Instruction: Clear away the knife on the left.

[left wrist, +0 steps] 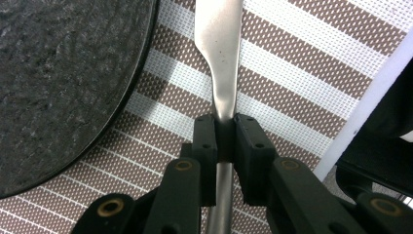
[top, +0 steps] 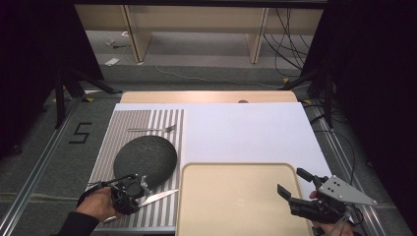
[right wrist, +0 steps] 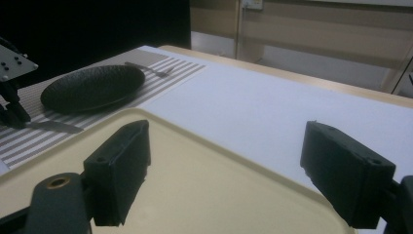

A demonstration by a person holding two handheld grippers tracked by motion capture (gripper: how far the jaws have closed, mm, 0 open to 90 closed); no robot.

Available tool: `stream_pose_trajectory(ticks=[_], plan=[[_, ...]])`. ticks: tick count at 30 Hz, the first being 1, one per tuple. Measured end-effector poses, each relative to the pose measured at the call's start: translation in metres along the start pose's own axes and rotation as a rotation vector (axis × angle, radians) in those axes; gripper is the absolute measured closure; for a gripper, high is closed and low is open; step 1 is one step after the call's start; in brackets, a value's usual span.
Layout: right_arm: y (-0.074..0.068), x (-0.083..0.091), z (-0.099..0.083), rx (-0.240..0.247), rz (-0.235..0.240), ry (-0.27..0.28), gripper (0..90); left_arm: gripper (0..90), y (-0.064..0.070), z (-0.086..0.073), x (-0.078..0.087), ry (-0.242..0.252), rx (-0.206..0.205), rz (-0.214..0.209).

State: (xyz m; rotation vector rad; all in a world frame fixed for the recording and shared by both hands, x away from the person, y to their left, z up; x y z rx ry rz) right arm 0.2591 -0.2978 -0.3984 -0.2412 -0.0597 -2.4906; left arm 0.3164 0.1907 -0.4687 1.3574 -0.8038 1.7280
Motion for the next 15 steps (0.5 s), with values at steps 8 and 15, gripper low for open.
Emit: stream_pose_trajectory(ticks=[8, 15], plan=[[0.000, -0.001, 0.000, -0.005, -0.005, -0.005, 19.4, 79.7, 0.000, -0.001, 0.001, 0.004, 0.044, 0.007], [0.001, -0.001, 0.000, -0.002, -0.008, -0.004, 19.5, 79.9, -0.001, -0.002, 0.011, 0.041, 0.075, 0.015]])
Point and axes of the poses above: each handheld gripper's, and its own axes: x roughly backward along the jaws, z roughly out of its top, y roughly to its right, the point moved 1 cm from there along -x, roughly forward along the jaws, and after that the axes turned 8 degrees about y, right-handed, at the moved point
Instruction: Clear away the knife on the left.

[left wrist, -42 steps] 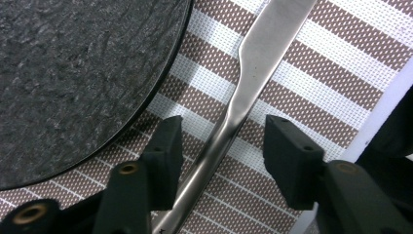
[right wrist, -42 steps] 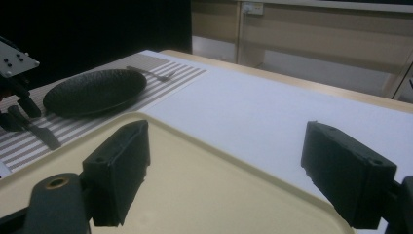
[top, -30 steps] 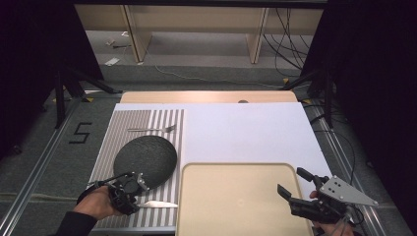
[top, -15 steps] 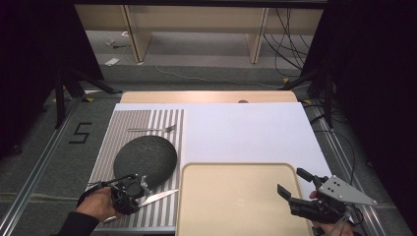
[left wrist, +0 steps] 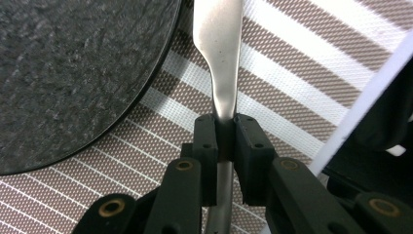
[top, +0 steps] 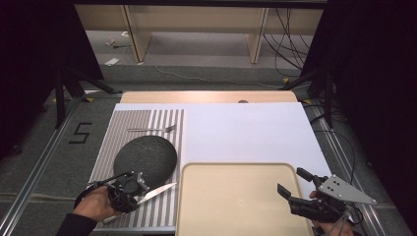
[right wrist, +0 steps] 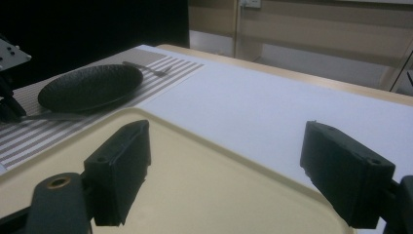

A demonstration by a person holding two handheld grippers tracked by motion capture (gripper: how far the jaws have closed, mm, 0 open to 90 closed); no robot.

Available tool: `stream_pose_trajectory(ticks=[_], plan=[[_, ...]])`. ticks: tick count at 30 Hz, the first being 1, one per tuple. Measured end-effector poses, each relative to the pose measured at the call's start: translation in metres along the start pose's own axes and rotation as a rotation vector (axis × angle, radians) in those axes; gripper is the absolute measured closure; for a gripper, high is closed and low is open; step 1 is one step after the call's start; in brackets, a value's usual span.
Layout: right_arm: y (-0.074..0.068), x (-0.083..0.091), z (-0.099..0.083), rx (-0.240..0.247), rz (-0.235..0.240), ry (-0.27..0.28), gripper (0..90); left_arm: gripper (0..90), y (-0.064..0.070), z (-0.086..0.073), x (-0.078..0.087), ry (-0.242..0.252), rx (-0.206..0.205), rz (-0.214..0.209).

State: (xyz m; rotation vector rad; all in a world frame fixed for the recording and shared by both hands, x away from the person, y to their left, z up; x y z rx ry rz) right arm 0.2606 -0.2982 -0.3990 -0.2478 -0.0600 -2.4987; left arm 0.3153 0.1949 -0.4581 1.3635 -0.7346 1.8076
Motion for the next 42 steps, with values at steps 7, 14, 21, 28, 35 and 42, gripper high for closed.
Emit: stream_pose_trajectory(ticks=[7, 14, 21, 28, 35, 42], plan=[[0.000, 0.000, 0.000, 0.000, -0.001, 0.001, 19.5, 80.0, 0.006, 0.003, 0.008, 0.058, 0.007, -0.023], [0.000, 0.000, 0.000, -0.003, 0.000, 0.002, 19.5, 80.0, 0.008, 0.008, 0.021, 0.155, 0.038, -0.065], [0.000, 0.000, 0.000, -0.005, 0.001, 0.001, 19.5, 80.0, 0.013, 0.019, 0.033, 0.252, 0.092, -0.108], [0.000, 0.001, 0.000, -0.007, 0.001, 0.003, 19.5, 80.0, 0.020, 0.033, 0.040, 0.313, 0.113, -0.149], [0.000, 0.001, 0.001, -0.003, 0.002, 0.004, 19.5, 80.0, 0.036, 0.052, 0.044, 0.339, 0.087, -0.184], [0.000, 0.001, 0.001, -0.004, 0.006, 0.009, 19.5, 79.9, 0.051, 0.076, 0.048, 0.379, 0.010, -0.224]])
Point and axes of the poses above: each handheld gripper's, and its own axes: x roughly backward along the jaws, z roughly out of its top, y roughly to its right, the point moved 1 cm from there along -x, roughly forward along the jaws, and after that the axes turned 8 degrees about y, right-handed, at the moved point
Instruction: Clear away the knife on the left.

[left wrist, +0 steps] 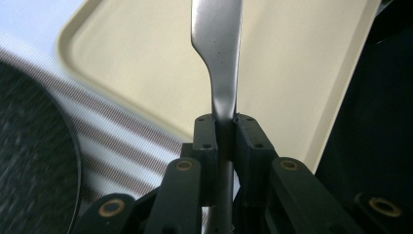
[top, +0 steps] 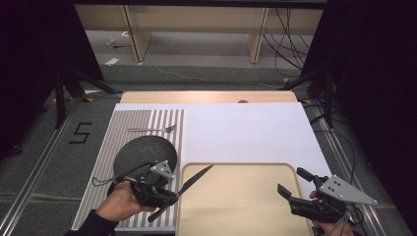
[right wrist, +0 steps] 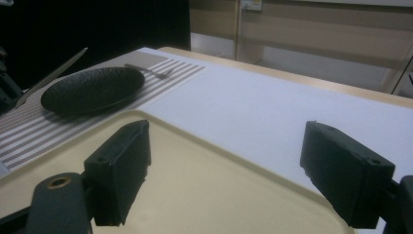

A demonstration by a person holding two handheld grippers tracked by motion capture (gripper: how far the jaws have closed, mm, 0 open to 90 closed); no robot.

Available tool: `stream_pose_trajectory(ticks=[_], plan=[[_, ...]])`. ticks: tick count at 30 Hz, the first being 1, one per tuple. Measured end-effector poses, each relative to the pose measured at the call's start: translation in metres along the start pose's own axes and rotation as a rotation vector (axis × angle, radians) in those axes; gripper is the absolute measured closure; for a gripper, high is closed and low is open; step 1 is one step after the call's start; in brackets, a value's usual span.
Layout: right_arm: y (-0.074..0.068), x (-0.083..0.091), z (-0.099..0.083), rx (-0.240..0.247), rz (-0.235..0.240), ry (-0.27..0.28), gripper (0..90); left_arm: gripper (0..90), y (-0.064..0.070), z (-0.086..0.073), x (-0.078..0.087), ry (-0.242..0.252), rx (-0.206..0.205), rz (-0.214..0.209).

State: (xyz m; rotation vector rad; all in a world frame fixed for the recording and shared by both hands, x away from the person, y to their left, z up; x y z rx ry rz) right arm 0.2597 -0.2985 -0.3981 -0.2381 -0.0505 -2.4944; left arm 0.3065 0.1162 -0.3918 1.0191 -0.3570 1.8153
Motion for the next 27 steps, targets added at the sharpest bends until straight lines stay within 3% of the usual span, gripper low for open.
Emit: stream_pose_trajectory(ticks=[5, 13, 16, 19, 27], plan=[[0.001, 0.000, 0.000, -0.002, -0.003, 0.006, 19.5, 79.9, 0.007, 0.016, -0.014, -0.023, -0.016, -0.029], [0.001, 0.001, 0.001, -0.006, -0.008, 0.010, 19.5, 79.9, 0.008, 0.037, -0.038, -0.047, 0.012, -0.064], [0.001, 0.001, 0.001, -0.006, -0.007, 0.011, 19.5, 79.9, 0.011, 0.042, -0.048, -0.068, 0.041, -0.121], [0.002, 0.001, 0.001, -0.007, -0.005, 0.011, 19.5, 79.9, 0.015, 0.048, -0.058, -0.095, 0.042, -0.144], [0.001, 0.001, 0.001, -0.007, -0.004, 0.013, 19.5, 79.9, 0.018, 0.054, -0.081, -0.156, 0.088, -0.145]])
Point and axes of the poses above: each handheld gripper's, and its own axes: x roughly backward along the jaws, z roughly out of its top, y roughly to its right, the point moved 1 cm from there along -x, roughly forward along the jaws, and after that the axes turned 8 degrees about y, right-handed, at the moved point
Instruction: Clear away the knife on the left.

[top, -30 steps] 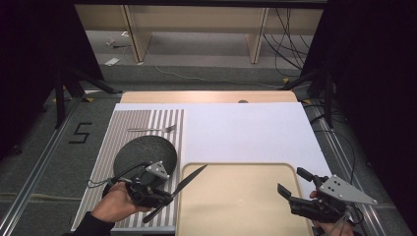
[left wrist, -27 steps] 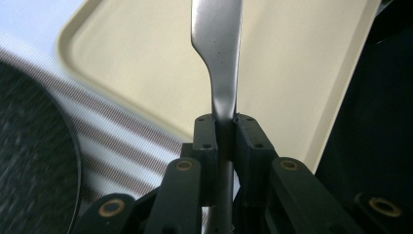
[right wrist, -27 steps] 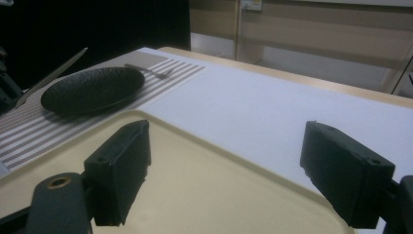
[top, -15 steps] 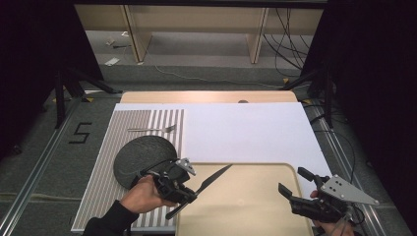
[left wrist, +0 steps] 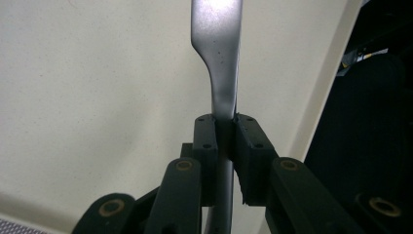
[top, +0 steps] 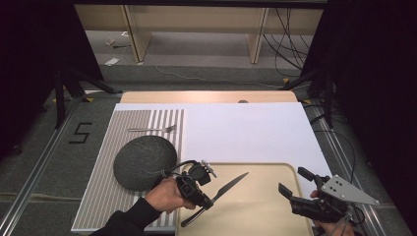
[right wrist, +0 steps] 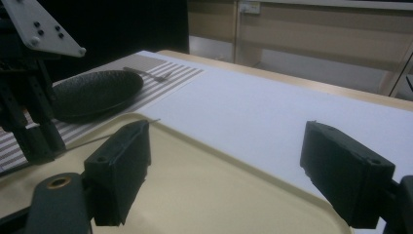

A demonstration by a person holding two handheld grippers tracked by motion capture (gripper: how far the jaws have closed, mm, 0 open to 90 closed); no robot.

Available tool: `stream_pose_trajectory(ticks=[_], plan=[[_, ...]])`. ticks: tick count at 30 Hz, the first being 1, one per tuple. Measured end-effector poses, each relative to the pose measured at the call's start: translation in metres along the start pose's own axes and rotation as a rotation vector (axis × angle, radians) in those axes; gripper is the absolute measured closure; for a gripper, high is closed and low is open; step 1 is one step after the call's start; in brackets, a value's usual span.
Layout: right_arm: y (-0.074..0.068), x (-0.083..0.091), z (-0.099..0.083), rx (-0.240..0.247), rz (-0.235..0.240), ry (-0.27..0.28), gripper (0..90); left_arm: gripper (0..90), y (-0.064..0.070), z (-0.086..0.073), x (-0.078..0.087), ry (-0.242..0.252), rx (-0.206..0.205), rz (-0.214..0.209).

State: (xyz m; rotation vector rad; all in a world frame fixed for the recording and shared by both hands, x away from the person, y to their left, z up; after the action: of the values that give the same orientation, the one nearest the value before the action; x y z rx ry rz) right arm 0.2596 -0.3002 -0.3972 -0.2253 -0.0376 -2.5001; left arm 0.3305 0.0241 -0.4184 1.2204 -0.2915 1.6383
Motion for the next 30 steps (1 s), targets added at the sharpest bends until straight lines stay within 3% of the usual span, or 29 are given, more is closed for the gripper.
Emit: stream_pose_trajectory(ticks=[2, 7, 10, 18, 24, 26, 30], plan=[[0.000, 0.000, 0.000, 0.001, 0.002, -0.001, 19.5, 79.9, 0.001, 0.001, -0.006, -0.021, 0.011, 0.013], [0.000, 0.000, 0.000, 0.008, 0.004, -0.002, 19.5, 79.9, 0.001, 0.000, -0.020, -0.059, 0.039, -0.003], [0.000, 0.000, 0.000, 0.009, 0.004, -0.003, 19.5, 79.9, 0.000, -0.001, -0.021, -0.057, 0.054, -0.027], [0.000, 0.000, 0.000, 0.006, 0.007, -0.003, 19.5, 79.8, -0.012, -0.007, -0.033, -0.073, 0.127, -0.030], [-0.001, 0.000, 0.000, 0.009, 0.010, -0.006, 19.5, 79.4, -0.020, -0.009, -0.038, -0.086, 0.165, 0.001], [0.000, 0.000, 0.000, 0.008, 0.007, -0.006, 19.5, 79.4, -0.021, -0.010, -0.042, -0.107, 0.155, 0.022], [-0.001, 0.001, 0.001, 0.009, 0.007, 0.002, 19.6, 79.1, -0.022, -0.012, -0.048, -0.126, 0.160, 0.018]])
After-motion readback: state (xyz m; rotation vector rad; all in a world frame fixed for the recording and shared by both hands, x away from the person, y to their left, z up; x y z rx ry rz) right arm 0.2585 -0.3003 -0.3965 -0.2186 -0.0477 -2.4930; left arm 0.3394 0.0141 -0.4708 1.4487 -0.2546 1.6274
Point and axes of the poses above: each handheld gripper's, and its own axes: x roughly backward along the jaws, z roughly out of its top, y roughly to its right, the point moved 1 cm from there along -x, roughly forward along the jaws, and after that the axes turned 8 degrees about y, right-handed, at the moved point
